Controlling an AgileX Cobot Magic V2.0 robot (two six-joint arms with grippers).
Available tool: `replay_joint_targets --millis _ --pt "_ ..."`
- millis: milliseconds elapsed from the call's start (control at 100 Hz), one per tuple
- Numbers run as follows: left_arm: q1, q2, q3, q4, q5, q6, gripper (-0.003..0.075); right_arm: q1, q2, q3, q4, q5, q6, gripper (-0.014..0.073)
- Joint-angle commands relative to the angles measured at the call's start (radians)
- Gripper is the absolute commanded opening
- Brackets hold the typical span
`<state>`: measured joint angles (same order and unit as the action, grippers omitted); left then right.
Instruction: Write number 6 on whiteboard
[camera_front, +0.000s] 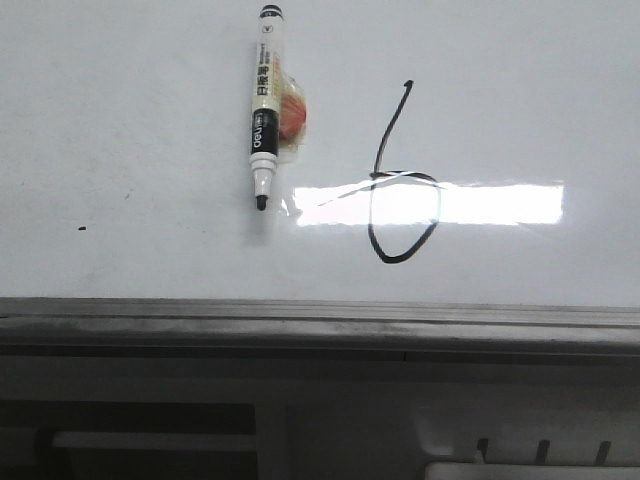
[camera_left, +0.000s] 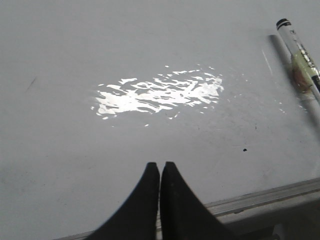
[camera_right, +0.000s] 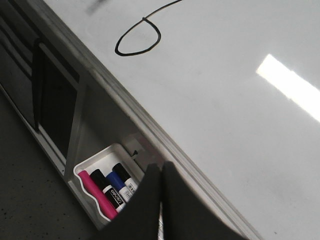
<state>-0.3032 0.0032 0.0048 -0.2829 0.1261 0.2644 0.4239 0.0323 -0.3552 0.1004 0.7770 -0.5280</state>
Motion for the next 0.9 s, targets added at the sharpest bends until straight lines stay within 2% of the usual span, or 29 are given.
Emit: replay_joint_targets --millis 0,220,300,440,890 --pt "0.017 -0.007 0.045 0.000 -0.046 -0.014 -0.0019 -0.006 0.011 -0.025 -0.004 -0.074 -0.005 -0.0064" --pt "0.033 -0.018 0.045 0.019 0.062 -0.014 -0.0019 -0.006 0.011 -0.025 -0.004 -0.074 -0.005 -0.0064" --pt "0.033 -0.018 0.045 0.075 0.096 -0.014 -0.0019 -0.006 0.011 -0.025 -0.004 -0.074 -0.005 -0.0064" --pt "0.033 -0.018 0.045 0.157 0.111 -0.014 -0.0019 -0.006 0.011 -0.025 -0.004 -0.074 -0.005 -0.0064" --pt "0.033 -0.018 0.045 0.154 0.138 -0.014 -0.0019 -0.006 0.011 -0.024 -0.004 -0.076 -0.005 -0.0064"
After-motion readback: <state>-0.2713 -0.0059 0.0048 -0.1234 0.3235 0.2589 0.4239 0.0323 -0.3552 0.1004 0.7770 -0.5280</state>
